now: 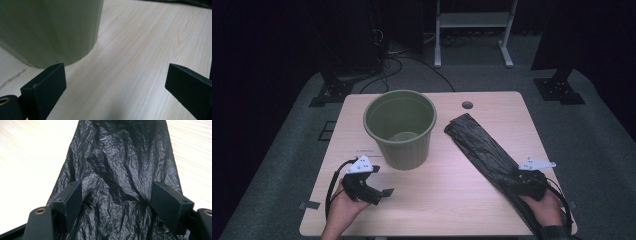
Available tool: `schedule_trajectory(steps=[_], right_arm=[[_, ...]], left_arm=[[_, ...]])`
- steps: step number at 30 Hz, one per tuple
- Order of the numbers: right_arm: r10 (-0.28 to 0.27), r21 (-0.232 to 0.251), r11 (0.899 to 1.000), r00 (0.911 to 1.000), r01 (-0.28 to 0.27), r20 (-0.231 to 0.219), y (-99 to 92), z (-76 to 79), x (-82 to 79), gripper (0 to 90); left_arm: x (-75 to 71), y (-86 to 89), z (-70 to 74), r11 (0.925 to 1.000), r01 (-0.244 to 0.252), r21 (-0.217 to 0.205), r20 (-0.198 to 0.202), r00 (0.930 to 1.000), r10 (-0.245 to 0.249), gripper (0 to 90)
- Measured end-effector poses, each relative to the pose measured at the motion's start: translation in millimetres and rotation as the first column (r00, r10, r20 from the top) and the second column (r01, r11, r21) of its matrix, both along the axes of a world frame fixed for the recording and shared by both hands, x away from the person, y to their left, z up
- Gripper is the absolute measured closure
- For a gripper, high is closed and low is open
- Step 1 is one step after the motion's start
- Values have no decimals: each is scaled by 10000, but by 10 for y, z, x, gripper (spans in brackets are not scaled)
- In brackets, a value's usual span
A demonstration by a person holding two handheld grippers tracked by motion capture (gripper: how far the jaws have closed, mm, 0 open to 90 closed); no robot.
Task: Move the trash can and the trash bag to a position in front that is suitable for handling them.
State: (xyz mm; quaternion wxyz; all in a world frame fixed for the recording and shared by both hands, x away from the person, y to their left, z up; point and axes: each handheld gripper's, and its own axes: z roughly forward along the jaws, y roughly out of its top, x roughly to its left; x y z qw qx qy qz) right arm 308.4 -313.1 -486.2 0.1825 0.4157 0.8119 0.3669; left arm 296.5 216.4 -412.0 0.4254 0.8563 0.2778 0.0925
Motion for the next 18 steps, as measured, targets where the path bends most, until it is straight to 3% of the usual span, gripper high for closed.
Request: schedule_trajectory(steps=[7,9,18], right_arm=[[-34,-1,10000,10000,34,-16,1,0,1,238],[-50,4,10000,10000,50,-24,1,0,1,236],[-56,6,10000,10000,56,-26,1,0,2,235]], left_arm=[[59,83,231,9996,-186,-194,218,9996,191,18],[108,130,339,9979,-299,-574,255,9992,314,19],[251,176,696,9968,-494,-634,417,9978,521,11]])
